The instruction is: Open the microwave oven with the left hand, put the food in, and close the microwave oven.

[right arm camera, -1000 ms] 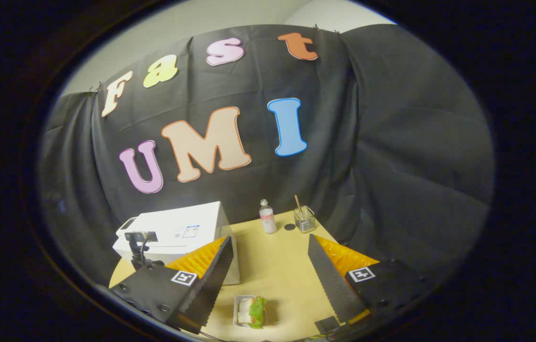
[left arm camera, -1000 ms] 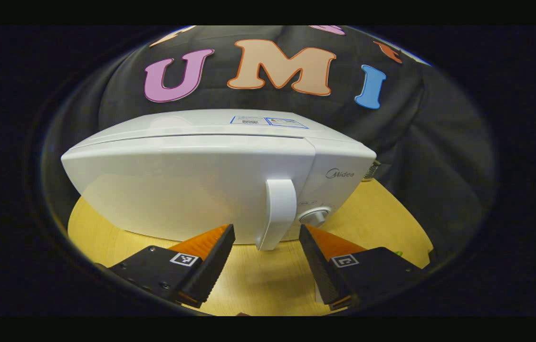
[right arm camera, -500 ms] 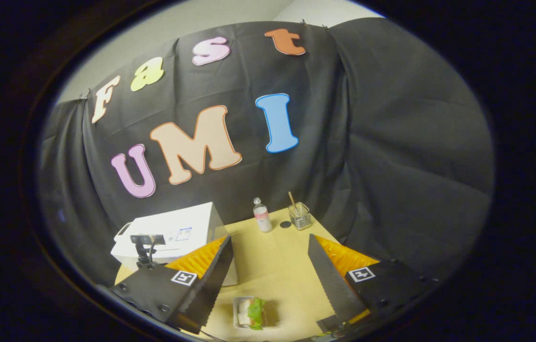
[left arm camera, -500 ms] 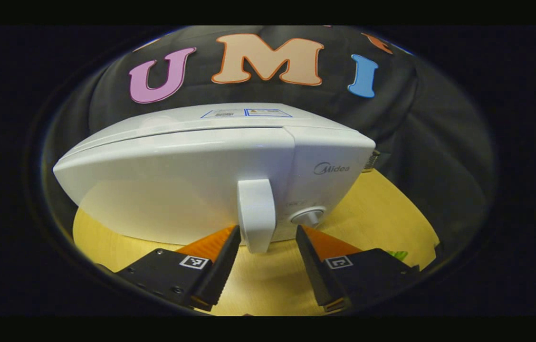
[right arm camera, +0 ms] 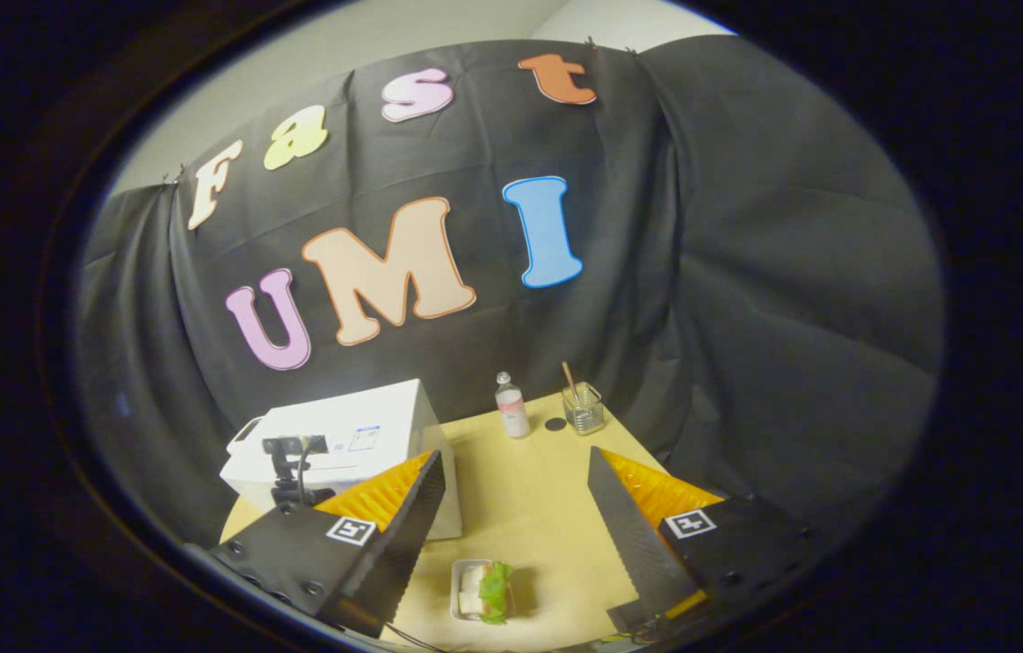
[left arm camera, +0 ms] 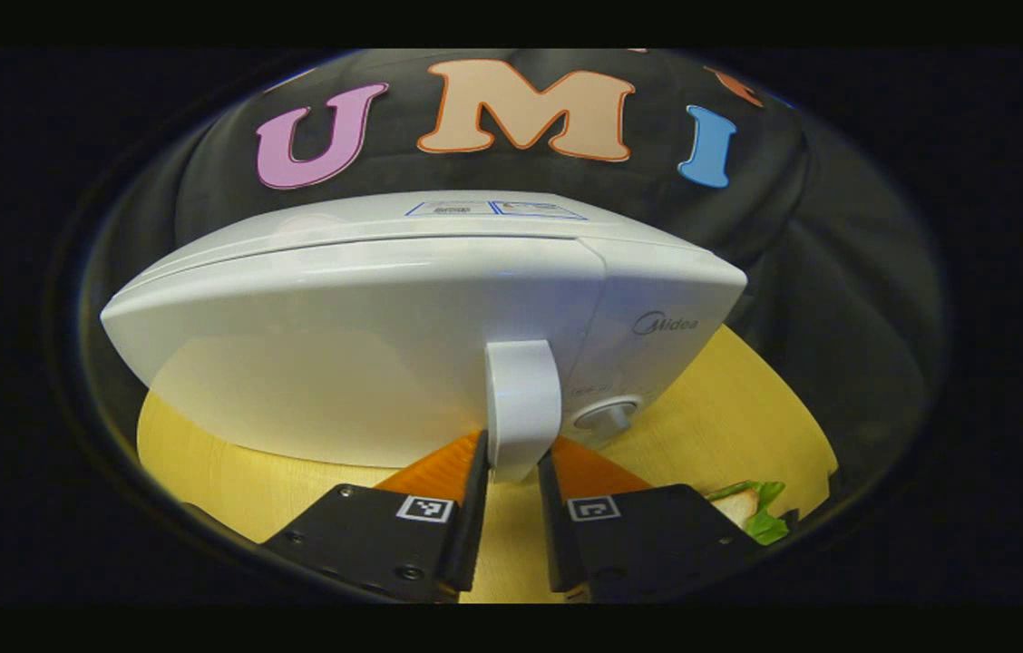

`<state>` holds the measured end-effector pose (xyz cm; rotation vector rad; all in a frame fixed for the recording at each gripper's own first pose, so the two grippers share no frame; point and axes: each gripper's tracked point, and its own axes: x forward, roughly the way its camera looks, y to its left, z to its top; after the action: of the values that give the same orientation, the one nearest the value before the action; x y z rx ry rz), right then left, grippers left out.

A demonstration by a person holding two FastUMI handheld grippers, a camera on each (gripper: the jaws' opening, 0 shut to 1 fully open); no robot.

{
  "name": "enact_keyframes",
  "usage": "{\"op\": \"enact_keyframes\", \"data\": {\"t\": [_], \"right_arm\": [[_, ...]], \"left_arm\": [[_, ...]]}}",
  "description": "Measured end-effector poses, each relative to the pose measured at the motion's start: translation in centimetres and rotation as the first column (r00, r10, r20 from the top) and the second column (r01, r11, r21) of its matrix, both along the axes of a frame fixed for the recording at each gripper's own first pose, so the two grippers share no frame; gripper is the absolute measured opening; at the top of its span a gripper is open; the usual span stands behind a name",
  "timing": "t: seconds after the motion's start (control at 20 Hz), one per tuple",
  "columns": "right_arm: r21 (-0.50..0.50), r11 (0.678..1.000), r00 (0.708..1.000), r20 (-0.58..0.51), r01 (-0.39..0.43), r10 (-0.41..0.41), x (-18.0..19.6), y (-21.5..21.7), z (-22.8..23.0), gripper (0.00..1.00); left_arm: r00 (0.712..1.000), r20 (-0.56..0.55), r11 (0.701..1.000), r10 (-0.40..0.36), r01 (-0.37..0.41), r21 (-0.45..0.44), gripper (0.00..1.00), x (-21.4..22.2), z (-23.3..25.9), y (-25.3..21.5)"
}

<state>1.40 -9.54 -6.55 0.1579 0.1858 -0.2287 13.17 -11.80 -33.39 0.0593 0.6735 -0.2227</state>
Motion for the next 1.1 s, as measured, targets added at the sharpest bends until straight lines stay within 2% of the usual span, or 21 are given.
{"op": "enact_keyframes", "data": {"t": [0.05,0.1,0.15,0.55,0.75,1.0,1.05,1.1], "right_arm": [[-0.002,1.000,1.000,0.004,-0.004,0.004,-0.3,0.2,0.0,0.99],[-0.004,1.000,1.000,0.004,-0.008,0.008,-0.5,0.3,-0.1,0.92],[-0.004,1.000,1.000,0.003,-0.012,0.012,-0.9,0.4,-0.2,0.99],[0.006,1.000,1.000,-0.007,-0.025,0.025,-4.9,0.6,-1.2,0.99],[0.013,1.000,1.000,-0.007,-0.025,0.025,-7.4,0.1,-1.7,0.99],[0.008,0.998,0.997,-0.041,-0.061,0.061,-9.4,-0.8,-3.1,0.99],[0.004,0.997,0.996,-0.045,-0.072,0.072,-9.7,-1.0,-3.3,0.92],[0.002,0.996,0.995,-0.050,-0.086,0.086,-9.9,-1.1,-3.4,0.92]], "left_arm": [[1.000,0.000,1.000,-0.002,0.002,0.003,0.31,-0.1,0.0,0.0],[1.000,0.005,1.000,-0.006,0.006,0.003,0.32,-0.1,0.1,0.0],[1.000,0.005,1.000,-0.002,0.002,-0.002,0.31,-0.1,0.1,0.0],[0.999,0.032,1.000,0.029,-0.029,-0.003,0.15,-0.1,0.1,0.1],[0.997,0.040,0.998,0.062,-0.061,-0.018,0.12,-0.2,0.2,0.1],[0.992,0.052,0.992,0.114,-0.111,-0.057,0.12,-0.1,0.3,0.2],[0.991,0.054,0.991,0.124,-0.121,-0.060,0.12,-0.1,0.3,0.2],[0.989,0.055,0.989,0.135,-0.132,-0.061,0.12,-0.2,0.2,0.2]]}}
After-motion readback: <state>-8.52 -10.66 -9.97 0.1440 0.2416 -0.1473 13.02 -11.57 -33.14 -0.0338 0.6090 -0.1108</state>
